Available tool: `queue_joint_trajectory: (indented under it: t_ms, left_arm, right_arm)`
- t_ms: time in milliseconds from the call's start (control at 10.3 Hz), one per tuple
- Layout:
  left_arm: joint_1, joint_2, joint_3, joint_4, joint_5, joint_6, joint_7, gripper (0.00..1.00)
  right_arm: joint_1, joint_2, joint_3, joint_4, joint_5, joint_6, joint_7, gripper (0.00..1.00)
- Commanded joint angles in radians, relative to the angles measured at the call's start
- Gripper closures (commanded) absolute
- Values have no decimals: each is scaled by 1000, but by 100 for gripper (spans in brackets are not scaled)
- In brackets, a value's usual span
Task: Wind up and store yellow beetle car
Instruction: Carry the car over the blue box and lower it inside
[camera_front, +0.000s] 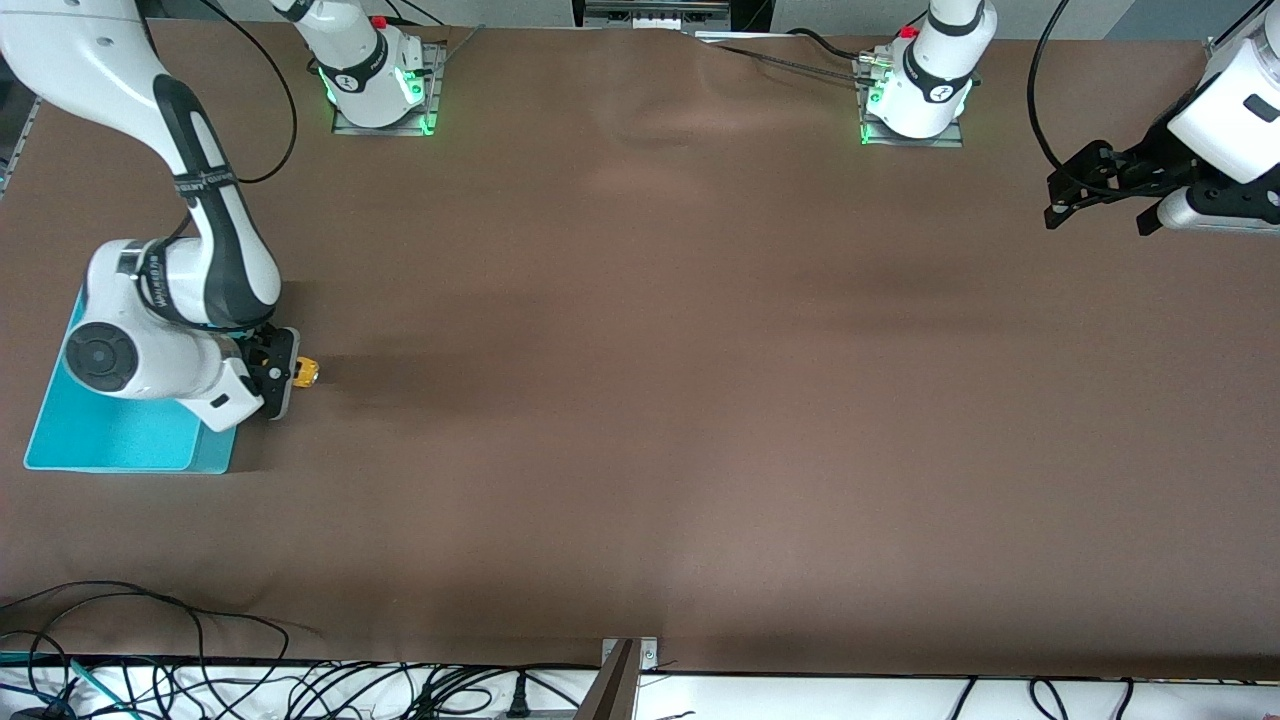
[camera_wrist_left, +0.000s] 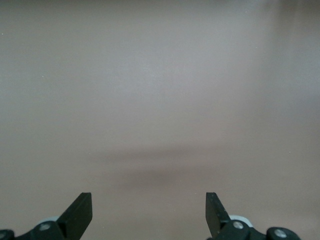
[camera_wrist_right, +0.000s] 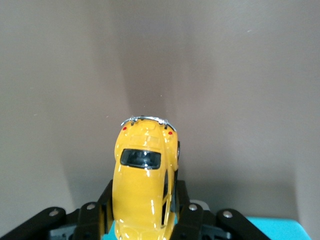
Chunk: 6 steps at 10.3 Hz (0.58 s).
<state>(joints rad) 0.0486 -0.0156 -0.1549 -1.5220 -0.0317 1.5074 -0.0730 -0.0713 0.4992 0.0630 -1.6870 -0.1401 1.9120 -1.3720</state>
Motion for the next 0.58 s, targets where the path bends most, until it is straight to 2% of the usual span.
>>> queue_joint_trajectory:
  t_ms: [0,291,486]
  left_arm:
    - [2,2,2,23,-11,-19,1,0]
    - [2,2,1,23,-13,-19,-1,0]
    - [2,2,1,23,-14,-19,-1,0]
  right_arm:
    - [-1,9,3,128,2,-160,8,100]
    - [-21,7,-20,188,-15,-234,-85,100]
    - [-28,7,-83,188,-16,-226,-209,100]
